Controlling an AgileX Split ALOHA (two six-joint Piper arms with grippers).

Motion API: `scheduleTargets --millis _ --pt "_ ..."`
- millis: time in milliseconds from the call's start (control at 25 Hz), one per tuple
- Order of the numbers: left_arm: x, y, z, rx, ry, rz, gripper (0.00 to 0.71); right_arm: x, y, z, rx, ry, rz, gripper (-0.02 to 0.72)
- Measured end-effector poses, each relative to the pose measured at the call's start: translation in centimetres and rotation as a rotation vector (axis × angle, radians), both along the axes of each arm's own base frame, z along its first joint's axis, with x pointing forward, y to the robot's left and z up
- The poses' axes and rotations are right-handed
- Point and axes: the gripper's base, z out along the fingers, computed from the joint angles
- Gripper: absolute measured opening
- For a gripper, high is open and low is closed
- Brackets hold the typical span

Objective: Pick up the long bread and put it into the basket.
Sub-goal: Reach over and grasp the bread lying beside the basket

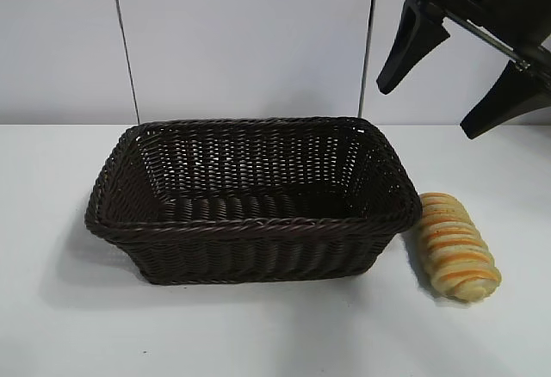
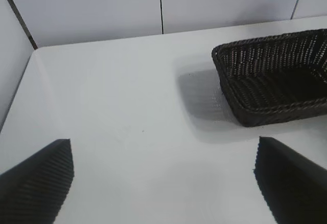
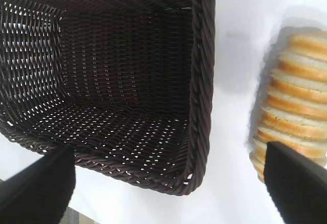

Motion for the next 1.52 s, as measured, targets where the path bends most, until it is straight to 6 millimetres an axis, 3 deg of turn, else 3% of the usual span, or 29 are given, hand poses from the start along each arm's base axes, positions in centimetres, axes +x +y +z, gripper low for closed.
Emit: scheduleTargets --millis 200,640,1080,1520 --pt "0.1 0.0 0.0 -0.001 -0.012 0.001 0.694 0.0 -0.2 -0.1 -0.036 -0.008 0.02 0.694" --pt "-0.6 -0.1 0.1 -0.022 -0.063 -0.01 0.694 -0.2 -3.1 -1.4 -0.383 -0.009 0.056 0.694" --pt "-0.6 -0.4 0.1 -0.051 -0.061 -0.028 0.694 -1.3 -3.6 -6.7 -0.414 -0.101 0.01 0.694" --pt "-0.6 -0.4 0.1 -0.051 -0.061 -0.028 0.694 0.0 -3.2 -12.1 -0.361 -0.049 -0.053 0.694"
